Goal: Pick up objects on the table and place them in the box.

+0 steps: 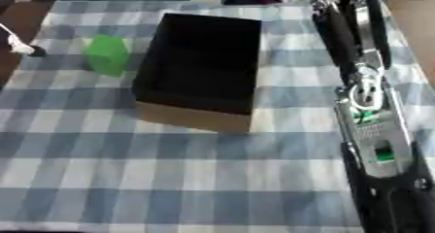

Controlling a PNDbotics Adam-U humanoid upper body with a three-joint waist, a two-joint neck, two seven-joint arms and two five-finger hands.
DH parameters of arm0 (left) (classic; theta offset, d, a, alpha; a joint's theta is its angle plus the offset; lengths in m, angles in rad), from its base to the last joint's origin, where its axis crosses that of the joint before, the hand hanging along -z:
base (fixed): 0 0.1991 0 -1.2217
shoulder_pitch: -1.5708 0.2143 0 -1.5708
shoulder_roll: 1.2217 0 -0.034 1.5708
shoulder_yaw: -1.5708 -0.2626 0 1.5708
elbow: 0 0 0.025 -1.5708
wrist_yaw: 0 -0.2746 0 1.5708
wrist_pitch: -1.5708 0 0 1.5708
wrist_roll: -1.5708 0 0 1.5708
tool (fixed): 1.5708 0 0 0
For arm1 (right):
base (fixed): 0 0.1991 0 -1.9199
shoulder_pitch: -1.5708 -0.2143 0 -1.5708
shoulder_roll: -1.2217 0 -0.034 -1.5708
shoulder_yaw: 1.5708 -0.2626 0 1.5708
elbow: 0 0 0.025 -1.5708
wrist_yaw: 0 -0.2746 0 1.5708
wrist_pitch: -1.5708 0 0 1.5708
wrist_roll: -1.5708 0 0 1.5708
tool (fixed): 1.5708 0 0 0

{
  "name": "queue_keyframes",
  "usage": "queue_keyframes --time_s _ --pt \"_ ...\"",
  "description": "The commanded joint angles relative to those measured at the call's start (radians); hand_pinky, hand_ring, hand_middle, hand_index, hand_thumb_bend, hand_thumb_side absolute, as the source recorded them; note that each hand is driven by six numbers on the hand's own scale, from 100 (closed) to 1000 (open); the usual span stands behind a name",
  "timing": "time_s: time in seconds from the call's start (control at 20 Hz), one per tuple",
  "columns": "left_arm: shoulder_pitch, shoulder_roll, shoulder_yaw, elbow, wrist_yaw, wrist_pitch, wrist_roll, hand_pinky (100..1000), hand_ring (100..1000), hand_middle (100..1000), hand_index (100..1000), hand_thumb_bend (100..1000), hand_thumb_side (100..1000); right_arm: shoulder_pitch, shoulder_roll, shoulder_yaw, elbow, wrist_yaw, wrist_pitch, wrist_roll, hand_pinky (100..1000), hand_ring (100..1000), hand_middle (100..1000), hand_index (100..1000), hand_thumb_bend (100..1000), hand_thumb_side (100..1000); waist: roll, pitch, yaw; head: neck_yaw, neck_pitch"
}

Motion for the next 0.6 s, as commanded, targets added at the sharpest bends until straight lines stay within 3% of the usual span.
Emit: queue_keyframes --time_s 0.05,0.3,0.6 --pt "-0.039 0.009 0.031 -0.007 -0.001 -0.026 -0.119 910 889 923 1000 620 100 -0.023 -0.010 0.001 -0.008 -0.015 0.000 -0.001 838 883 720 927 100 827 0.002 -0.012 -0.003 0.007 -0.018" --pt "-0.065 -0.012 0.058 -0.010 -0.014 0.042 -0.188 920 886 888 1000 612 100 -0.035 -0.016 0.001 -0.003 -0.023 0.003 -0.004 838 883 720 927 100 835 -0.001 0.004 -0.006 0.015 -0.030" --pt "-0.083 -0.033 0.055 -0.007 -0.017 0.065 -0.247 974 887 893 1000 601 100 -0.041 -0.018 0.001 0.001 -0.032 0.005 -0.008 838 882 719 928 100 845 -0.003 0.015 -0.009 0.022 -0.041"
